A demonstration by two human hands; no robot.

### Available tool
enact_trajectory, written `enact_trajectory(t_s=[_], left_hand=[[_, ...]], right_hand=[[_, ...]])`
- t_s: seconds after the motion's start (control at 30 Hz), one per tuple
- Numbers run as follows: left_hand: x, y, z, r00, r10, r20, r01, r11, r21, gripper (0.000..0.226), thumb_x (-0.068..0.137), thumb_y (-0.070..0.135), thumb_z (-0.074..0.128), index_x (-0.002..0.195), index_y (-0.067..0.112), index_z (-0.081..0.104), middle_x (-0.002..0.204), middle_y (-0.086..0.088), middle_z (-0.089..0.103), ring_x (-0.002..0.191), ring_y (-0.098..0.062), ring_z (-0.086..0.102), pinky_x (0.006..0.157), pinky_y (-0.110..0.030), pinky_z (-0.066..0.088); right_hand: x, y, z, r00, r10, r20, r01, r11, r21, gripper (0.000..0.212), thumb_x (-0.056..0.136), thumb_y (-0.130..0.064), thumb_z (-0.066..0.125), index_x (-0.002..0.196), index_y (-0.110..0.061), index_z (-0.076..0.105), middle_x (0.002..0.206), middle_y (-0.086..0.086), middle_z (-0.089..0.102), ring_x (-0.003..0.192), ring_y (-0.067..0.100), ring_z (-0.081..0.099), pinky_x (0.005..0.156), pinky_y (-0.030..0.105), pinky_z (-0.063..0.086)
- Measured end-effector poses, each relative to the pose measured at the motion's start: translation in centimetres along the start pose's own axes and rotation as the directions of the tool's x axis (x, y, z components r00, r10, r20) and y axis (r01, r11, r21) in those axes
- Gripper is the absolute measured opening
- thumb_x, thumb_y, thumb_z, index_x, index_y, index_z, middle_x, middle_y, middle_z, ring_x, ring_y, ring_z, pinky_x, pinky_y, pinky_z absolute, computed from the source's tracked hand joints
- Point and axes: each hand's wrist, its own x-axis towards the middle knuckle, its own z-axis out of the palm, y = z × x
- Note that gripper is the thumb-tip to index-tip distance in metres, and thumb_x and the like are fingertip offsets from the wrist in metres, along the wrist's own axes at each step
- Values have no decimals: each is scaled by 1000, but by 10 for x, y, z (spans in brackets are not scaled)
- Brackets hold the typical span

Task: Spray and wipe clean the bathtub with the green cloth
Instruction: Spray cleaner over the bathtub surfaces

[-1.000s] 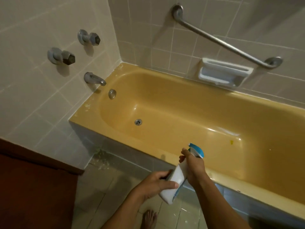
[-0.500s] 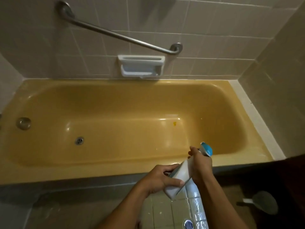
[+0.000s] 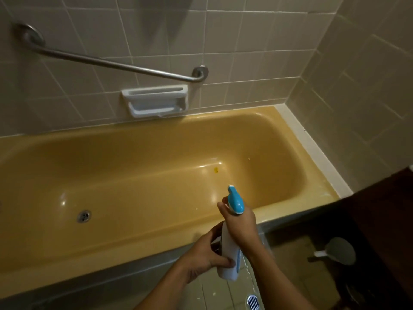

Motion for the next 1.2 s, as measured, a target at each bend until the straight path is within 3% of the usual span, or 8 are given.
enact_trajectory(t_s=[0.23, 0.4, 0.73, 0.83, 0.93, 1.03, 1.13, 1.2], left_hand=[[-5, -12, -9, 997, -78, 27, 76, 996, 56, 87, 68, 11, 91, 136, 49, 51, 131, 14, 69, 118, -14, 68, 102, -41, 56], [-9, -17, -7, 993, -116, -4, 116, 992, 51, 80, 70, 10, 91, 139, 34, 58, 124, 15, 72, 115, -17, 70, 103, -44, 56], [-19, -20, 7, 983, -182, -2, 180, 975, 128, 70, 74, 21, 90, 136, 30, 60, 131, 10, 67, 111, -15, 72, 103, -41, 56], [-18, -8, 15, 982, -190, 20, 182, 963, 198, 76, 69, 27, 92, 138, 31, 60, 132, 11, 67, 112, -14, 70, 104, -42, 55], [-8, 10, 30, 979, -188, 73, 162, 949, 272, 87, 63, 30, 95, 141, 31, 58, 133, 11, 67, 114, -15, 70, 104, -43, 56], [6, 39, 60, 979, -154, 135, 100, 934, 343, 85, 65, 25, 96, 142, 30, 59, 131, 11, 68, 115, -12, 69, 101, -35, 56], [25, 75, 112, 977, -80, 198, -11, 908, 418, 82, 72, 15, 93, 145, 25, 57, 131, 9, 68, 111, 0, 66, 93, -21, 55], [44, 97, 155, 968, -44, 246, -80, 878, 472, 89, 66, 23, 94, 147, 24, 56, 127, 14, 70, 113, 2, 65, 102, -28, 54]], right_hand=[[-4, 14, 10, 980, 190, -55, -189, 982, 23, 28, 91, -35, 70, 83, -8, 67, 77, 7, 73, 74, 28, 69, 71, 39, 55], [0, 20, 9, 979, 195, 66, -197, 980, 23, 31, 89, -36, 74, 90, -7, 66, 71, 1, 62, 67, 17, 57, 67, 33, 47], [-8, 30, -1, 958, 276, 75, -278, 960, 18, 32, 91, -34, 73, 87, -3, 62, 77, 6, 62, 71, 19, 56, 67, 33, 45], [-15, 29, -15, 947, 320, 3, -320, 947, 33, 28, 89, -34, 70, 89, -7, 66, 87, 12, 72, 79, 26, 67, 76, 40, 55], [-22, 21, -44, 946, 317, -66, -309, 945, 103, 28, 89, -35, 72, 88, -8, 68, 85, 12, 73, 82, 26, 69, 85, 45, 58], [-24, 13, -94, 959, 279, -49, -261, 938, 228, 40, 88, -39, 77, 97, -1, 67, 79, 12, 68, 78, 21, 63, 77, 38, 51], [-25, 8, -160, 966, 239, -95, -191, 913, 362, 39, 78, -50, 83, 97, -19, 71, 80, 3, 70, 77, 20, 66, 75, 39, 53], [-25, 6, -211, 968, 200, -154, -123, 907, 404, 39, 80, -47, 83, 106, -24, 68, 94, 0, 72, 88, 17, 68, 83, 39, 54]])
